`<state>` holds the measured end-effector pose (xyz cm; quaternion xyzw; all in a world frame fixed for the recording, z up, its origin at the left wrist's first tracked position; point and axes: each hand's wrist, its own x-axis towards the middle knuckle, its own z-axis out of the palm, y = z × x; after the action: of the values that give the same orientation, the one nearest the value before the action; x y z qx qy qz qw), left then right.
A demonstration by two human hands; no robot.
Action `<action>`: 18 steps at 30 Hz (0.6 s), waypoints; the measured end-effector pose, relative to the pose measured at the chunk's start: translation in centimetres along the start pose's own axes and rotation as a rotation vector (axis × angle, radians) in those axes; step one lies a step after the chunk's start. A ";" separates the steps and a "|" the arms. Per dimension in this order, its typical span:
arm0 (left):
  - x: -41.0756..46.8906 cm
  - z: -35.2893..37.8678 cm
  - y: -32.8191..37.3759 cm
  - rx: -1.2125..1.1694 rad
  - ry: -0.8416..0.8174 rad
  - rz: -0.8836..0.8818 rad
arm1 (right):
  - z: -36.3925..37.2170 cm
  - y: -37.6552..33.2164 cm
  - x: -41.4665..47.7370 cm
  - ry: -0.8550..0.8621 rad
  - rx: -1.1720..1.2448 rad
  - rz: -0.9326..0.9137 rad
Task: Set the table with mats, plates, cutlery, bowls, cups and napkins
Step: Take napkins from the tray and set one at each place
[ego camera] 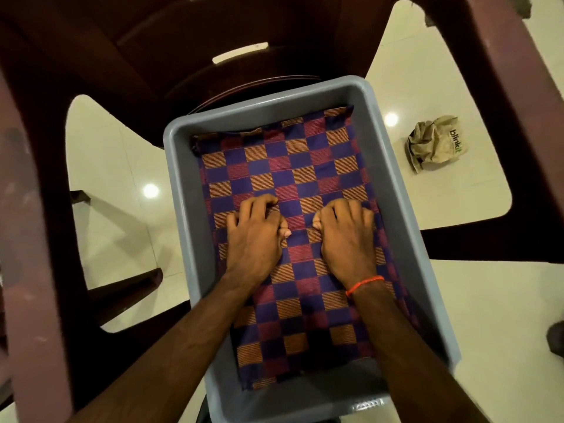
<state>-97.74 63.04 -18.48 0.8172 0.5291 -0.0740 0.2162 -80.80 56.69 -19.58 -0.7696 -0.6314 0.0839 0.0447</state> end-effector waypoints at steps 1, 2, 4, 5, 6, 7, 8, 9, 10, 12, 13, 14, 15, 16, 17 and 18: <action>0.0 0.0 0.1 0.020 -0.011 -0.003 | -0.1 -0.1 0.1 0.004 -0.005 -0.007; 0.0 0.1 0.2 0.038 -0.022 -0.005 | -0.1 -0.1 0.1 0.008 0.003 -0.014; -0.1 0.0 0.3 0.054 -0.031 0.001 | -0.3 0.2 0.3 0.003 0.058 -0.008; -0.1 -0.1 0.4 0.056 -0.030 0.007 | -0.4 0.4 0.3 -0.017 0.085 0.004; -0.2 -0.2 0.4 0.055 -0.026 0.014 | -0.6 0.6 0.2 -0.044 0.095 0.006; -0.3 -0.4 0.4 0.047 -0.021 0.023 | -0.8 0.9 0.0 -0.062 0.092 0.001; -0.3 -0.6 0.3 0.035 -0.014 0.033 | -1.0 1.0 -0.2 -0.066 0.089 -0.005; -0.4 -0.8 0.3 0.019 -0.002 0.048 | -1.2 1.1 -0.4 -0.057 0.095 -0.004; -0.5 -0.9 0.3 0.003 0.011 0.061 | -1.3 1.2 -0.6 -0.040 0.107 0.003; -0.8 -1.4 0.3 -0.029 0.025 0.084 | -1.3 1.0 -0.8 -0.006 0.118 0.016; -1.0 -1.6 0.4 -0.047 0.024 0.093 | -1.3 0.9 -0.8 0.009 0.118 0.015; -1.1 -1.8 0.4 -0.066 0.016 0.104 | -1.4 0.7 -0.9 0.027 0.121 0.009; -1.3 -2.1 0.4 -0.083 0.002 0.111 | -1.6 0.5 -0.9 0.048 0.132 0.002; -1.4 -2.3 0.3 -0.103 -0.010 0.116 | -1.9 0.3 -1.0 0.072 0.148 -0.002; -1.5 -2.8 0.2 -0.135 -0.022 0.129 | -2.3 0.2 -1.1 0.097 0.165 -0.003; -1.6 -3.3 0.1 -0.186 -0.031 0.147 | -2.8 0.0 -1.2 0.120 0.185 -0.002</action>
<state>-98.68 63.11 -15.00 0.8288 0.4691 -0.0212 0.3042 -80.47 55.57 -16.70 -0.7652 -0.6180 0.0956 0.1532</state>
